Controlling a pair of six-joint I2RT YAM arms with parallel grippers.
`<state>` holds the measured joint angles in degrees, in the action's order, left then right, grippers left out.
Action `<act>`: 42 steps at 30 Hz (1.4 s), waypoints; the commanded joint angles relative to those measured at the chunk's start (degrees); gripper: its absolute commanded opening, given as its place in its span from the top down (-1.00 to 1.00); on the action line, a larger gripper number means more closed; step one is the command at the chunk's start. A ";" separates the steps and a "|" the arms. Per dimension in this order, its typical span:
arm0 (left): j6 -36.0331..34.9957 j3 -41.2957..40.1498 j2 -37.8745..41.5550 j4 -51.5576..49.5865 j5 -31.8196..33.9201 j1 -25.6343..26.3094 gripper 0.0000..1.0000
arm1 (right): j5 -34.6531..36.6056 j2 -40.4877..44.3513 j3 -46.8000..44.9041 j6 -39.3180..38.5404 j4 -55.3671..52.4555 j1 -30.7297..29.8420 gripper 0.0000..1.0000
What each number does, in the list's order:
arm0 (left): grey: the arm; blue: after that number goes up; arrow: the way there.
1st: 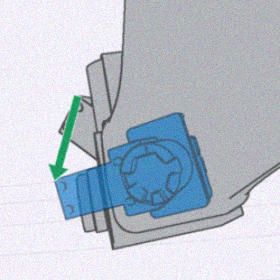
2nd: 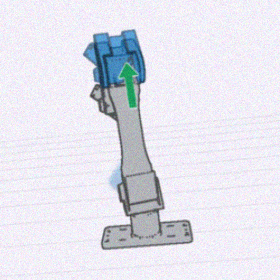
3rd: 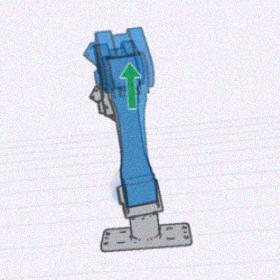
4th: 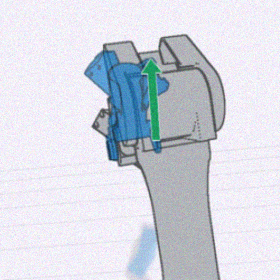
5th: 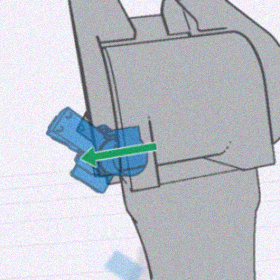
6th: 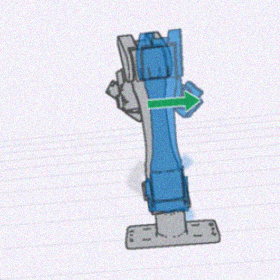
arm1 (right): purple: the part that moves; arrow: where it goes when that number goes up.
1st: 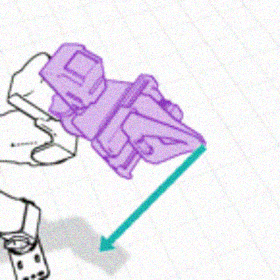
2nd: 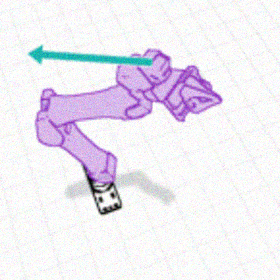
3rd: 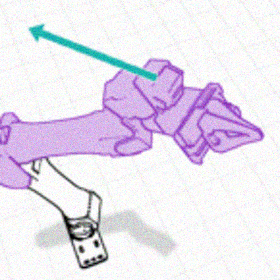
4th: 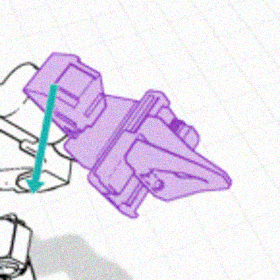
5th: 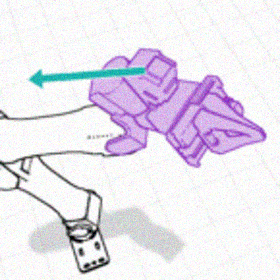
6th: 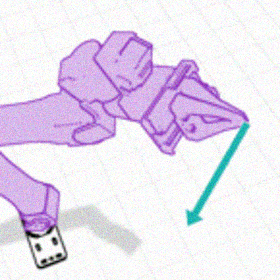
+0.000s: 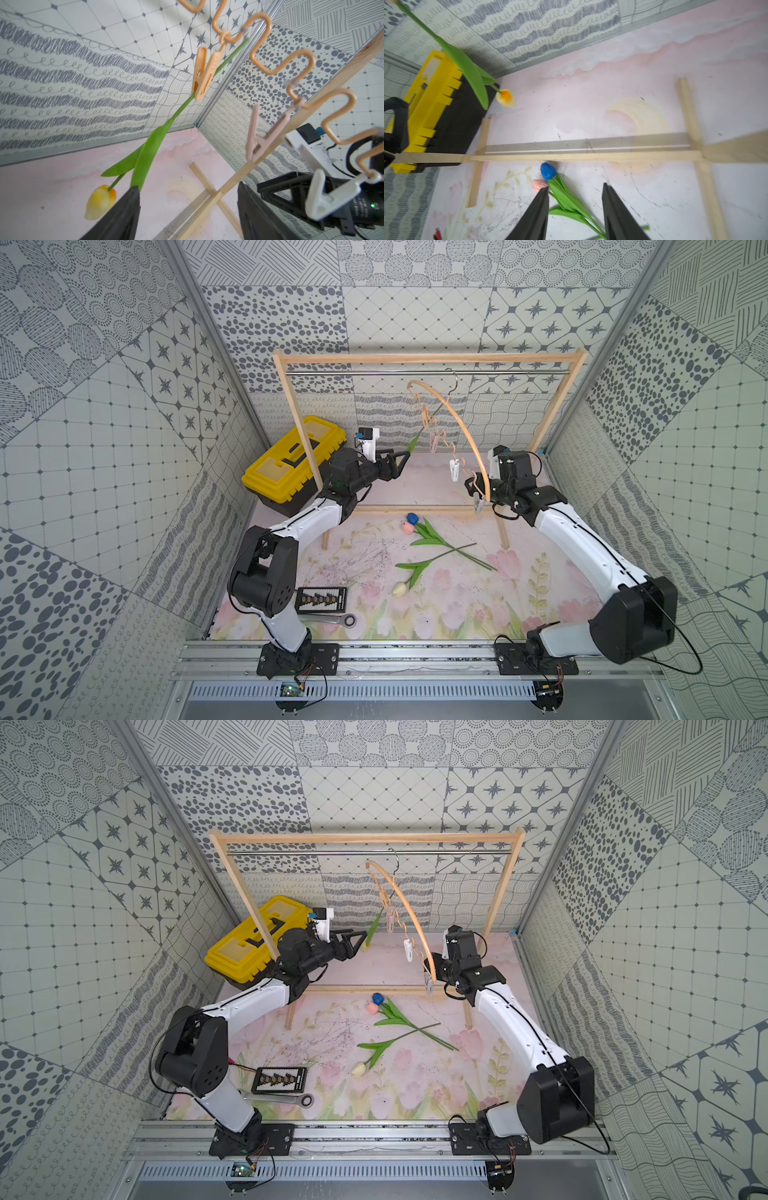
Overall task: Dry the flowers on a clothes hanger
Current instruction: Clamp the flower onto the hanger, then pick up the flower at the center of the board.
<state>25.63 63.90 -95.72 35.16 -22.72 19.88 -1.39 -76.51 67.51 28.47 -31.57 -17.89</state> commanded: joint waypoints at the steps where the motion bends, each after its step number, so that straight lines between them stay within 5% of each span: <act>1: -6.20 -11.00 7.42 -1.80 12.21 5.60 -0.41 | 6.99 5.93 -5.77 3.47 -7.30 0.05 0.13; 7: -14.93 -16.30 7.35 -6.95 14.99 20.65 0.00 | 7.03 13.53 -16.90 9.66 -11.43 -0.08 0.22; 11: -21.20 -13.02 3.67 -16.67 15.08 27.12 0.27 | 5.46 16.08 -19.16 10.60 -12.88 -0.04 0.31; 16: -30.83 -8.40 -2.46 -21.83 17.42 33.35 0.01 | 7.07 17.47 -18.99 11.23 -15.99 -0.04 0.31; 28: -58.15 12.00 -22.64 -31.21 14.62 33.87 0.15 | 5.44 19.81 -18.99 12.96 -16.92 0.79 0.33; 37: -63.83 15.92 -25.73 -37.05 8.25 31.46 -0.20 | 3.73 21.53 -17.86 12.25 -18.48 2.36 0.36; 42: -65.35 19.04 -29.14 -41.58 8.58 31.19 -0.03 | 2.93 21.69 -16.89 11.99 -18.83 3.01 0.41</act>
<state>-32.25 80.68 -122.74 0.93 -10.63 51.55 2.17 -55.83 48.49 40.56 -50.63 -15.25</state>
